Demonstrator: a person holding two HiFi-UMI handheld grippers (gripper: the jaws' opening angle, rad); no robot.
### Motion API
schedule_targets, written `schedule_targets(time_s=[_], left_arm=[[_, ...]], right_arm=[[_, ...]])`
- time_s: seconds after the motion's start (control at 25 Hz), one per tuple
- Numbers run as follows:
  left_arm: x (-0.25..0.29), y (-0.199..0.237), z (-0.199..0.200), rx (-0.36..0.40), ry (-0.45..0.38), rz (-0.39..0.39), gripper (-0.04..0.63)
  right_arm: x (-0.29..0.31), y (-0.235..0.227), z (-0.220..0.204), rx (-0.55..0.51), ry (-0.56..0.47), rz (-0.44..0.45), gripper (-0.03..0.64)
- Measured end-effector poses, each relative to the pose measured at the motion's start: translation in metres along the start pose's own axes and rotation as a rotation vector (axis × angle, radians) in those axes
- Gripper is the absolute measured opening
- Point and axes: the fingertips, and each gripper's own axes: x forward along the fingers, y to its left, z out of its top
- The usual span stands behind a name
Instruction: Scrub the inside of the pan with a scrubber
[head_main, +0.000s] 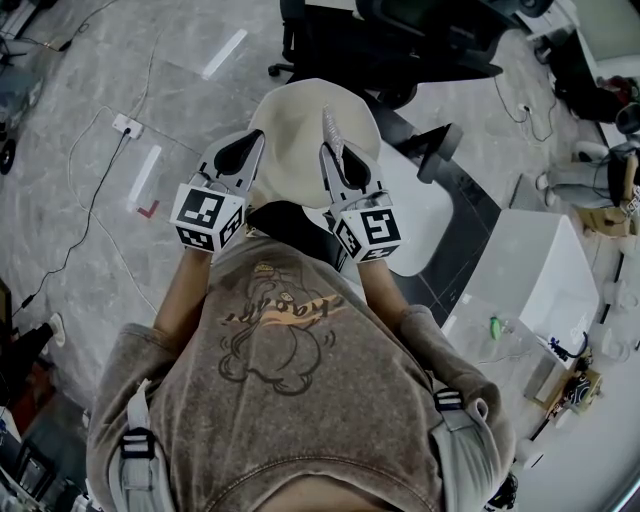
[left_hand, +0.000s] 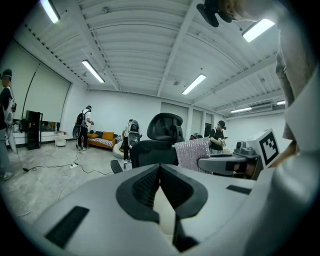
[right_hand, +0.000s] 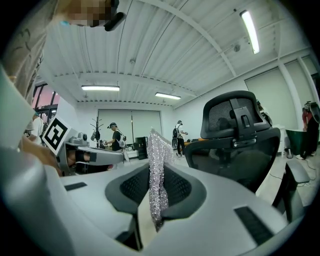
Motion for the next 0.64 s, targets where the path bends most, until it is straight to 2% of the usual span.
schedule_targets(time_s=[0.64], left_arm=[[0.0029, 0.0009, -0.0069, -0.002, 0.027, 0.02, 0.018]], right_arm=[[0.0045, 0.0009, 0.0017, -0.013, 0.0, 0.011, 0.083]])
